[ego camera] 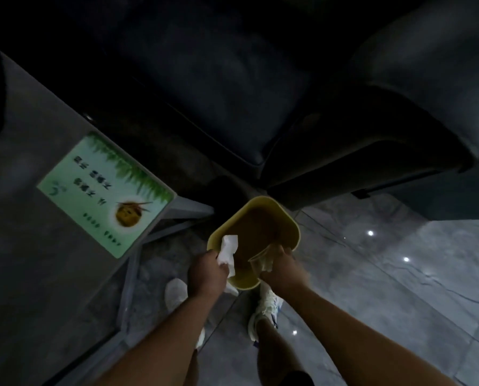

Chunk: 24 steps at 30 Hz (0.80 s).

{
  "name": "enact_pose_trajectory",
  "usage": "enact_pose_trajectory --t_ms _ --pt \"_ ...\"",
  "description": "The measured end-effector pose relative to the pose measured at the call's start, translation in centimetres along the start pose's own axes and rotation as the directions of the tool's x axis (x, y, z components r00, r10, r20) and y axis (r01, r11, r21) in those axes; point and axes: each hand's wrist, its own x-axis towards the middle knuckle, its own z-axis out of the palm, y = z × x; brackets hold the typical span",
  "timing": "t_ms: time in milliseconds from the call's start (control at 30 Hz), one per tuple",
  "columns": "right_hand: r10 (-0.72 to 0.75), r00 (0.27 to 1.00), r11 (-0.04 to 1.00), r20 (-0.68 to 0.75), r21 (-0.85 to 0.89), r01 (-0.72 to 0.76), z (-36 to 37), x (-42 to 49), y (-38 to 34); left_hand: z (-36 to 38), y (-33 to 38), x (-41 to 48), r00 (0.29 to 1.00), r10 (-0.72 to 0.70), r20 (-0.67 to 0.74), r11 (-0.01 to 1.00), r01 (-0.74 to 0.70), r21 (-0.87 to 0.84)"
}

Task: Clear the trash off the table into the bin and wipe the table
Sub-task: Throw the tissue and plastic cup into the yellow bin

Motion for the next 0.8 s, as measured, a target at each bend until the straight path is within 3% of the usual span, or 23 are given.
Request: enact_pose_trajectory --t_ms 233,467,800 --pt "0.02 1.0 0.999 0.013 0.039 -0.02 4.7 7.6 2.0 5.4 -2.4 6.6 1.0 0.004 0.016 0.99 -0.006 0.14" --pt "0.017 1.0 0.999 -0.015 0.039 -0.016 7.6 12.2 2.8 9.1 -3.5 10.4 0.995 0.033 0.096 0.985 -0.048 0.163" --pt "0.014 0.996 0.997 0.094 -0.075 -0.007 7.3 11.5 3.6 8.4 -3.6 9.5 0.972 0.185 0.145 0.867 -0.231 0.442"
